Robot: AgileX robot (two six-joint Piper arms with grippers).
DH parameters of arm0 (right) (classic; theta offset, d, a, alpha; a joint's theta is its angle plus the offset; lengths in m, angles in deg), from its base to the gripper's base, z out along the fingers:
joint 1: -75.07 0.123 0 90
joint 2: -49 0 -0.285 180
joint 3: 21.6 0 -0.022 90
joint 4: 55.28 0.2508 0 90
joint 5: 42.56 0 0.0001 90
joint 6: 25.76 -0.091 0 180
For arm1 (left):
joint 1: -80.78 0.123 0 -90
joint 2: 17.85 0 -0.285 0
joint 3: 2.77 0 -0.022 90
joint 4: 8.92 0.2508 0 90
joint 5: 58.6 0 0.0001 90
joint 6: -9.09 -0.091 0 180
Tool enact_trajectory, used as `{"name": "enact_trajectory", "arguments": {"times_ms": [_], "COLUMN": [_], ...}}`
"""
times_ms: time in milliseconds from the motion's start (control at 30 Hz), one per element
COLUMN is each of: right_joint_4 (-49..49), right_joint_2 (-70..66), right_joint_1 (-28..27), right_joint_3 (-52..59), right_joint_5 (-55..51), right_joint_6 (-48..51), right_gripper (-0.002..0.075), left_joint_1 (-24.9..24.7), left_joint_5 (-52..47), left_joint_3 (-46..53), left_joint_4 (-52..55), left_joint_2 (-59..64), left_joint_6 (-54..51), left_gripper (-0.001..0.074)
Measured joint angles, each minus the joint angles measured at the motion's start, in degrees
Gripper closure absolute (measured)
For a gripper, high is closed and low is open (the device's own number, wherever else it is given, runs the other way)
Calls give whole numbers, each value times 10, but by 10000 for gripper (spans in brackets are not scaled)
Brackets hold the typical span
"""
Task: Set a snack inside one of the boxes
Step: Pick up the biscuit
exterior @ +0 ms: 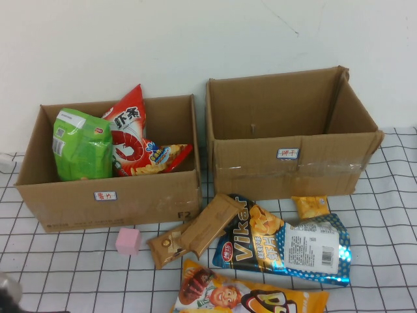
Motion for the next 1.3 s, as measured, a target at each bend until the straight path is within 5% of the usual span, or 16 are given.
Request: {"name": "enact_trajectory", "arguments": {"times_ms": [267,367,533,633,867,1300], "right_joint_4": [0,0,0,0,0,0], "right_joint_2": [0,0,0,0,0,0], "right_joint_1": [0,0,0,0,0,0], "right_joint_3": [0,0,0,0,0,0], "right_joint_5": [0,0,0,0,0,0], "right_joint_6": [18,23,26,26,26,39], "right_gripper": [727,727,727,727,727,727], "left_joint_1": [-51,-91,-164,-202,-222,-222], "left_joint_5": [-20,-5,52,99,182,158], "left_joint_3": [-50,-65,-80,-95,-145,-230], "left_joint_4": [30,58,107,127,144,144], "left_joint_2": [137,197,305,368,522,744], "left_joint_6": [-19,-25,-27,-27,-27,-55], "left_gripper": [681,568,253,147,105,104]}}
